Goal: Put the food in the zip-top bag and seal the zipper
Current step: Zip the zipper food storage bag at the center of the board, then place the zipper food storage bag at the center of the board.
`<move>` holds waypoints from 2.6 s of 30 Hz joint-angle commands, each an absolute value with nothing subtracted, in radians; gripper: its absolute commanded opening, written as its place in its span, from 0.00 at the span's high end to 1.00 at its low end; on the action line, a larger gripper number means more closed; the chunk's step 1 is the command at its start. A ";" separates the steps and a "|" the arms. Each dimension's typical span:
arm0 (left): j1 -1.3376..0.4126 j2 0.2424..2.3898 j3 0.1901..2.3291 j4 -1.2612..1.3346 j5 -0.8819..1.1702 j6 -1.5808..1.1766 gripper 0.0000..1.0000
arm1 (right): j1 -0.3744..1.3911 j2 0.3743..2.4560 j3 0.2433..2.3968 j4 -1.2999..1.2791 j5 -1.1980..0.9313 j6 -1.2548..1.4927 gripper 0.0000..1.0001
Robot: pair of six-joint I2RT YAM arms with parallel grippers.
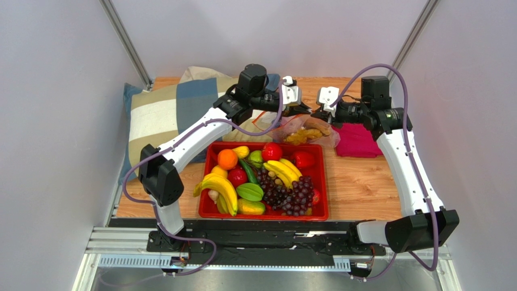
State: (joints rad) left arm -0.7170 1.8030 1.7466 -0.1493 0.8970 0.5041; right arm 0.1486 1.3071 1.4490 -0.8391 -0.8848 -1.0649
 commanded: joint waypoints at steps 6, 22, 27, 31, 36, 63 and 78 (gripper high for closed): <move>-0.658 1.779 1.675 -0.242 0.900 0.583 1.00 | 0.143 1.250 1.439 -0.755 -0.914 -1.037 1.00; -0.558 1.736 1.557 -0.356 0.845 0.679 1.00 | 0.080 1.249 1.428 -0.669 -0.888 -0.930 1.00; -0.500 1.738 1.539 -0.423 0.828 0.735 1.00 | 0.061 1.238 1.405 -0.635 -0.835 -0.878 1.00; -0.473 1.729 1.508 -0.452 0.821 0.770 1.00 | 0.046 1.229 1.393 -0.606 -0.799 -0.850 1.00; -0.451 1.724 1.482 -0.471 0.810 0.788 1.00 | 0.023 1.230 1.390 -0.595 -0.769 -0.825 1.00; -0.469 1.877 1.811 -0.325 0.790 0.569 1.00 | -0.049 1.327 1.400 -0.399 -0.693 -0.816 1.00; -0.498 1.922 1.823 -0.251 0.782 0.630 1.00 | -0.081 1.384 1.290 -0.387 -0.793 -0.964 1.00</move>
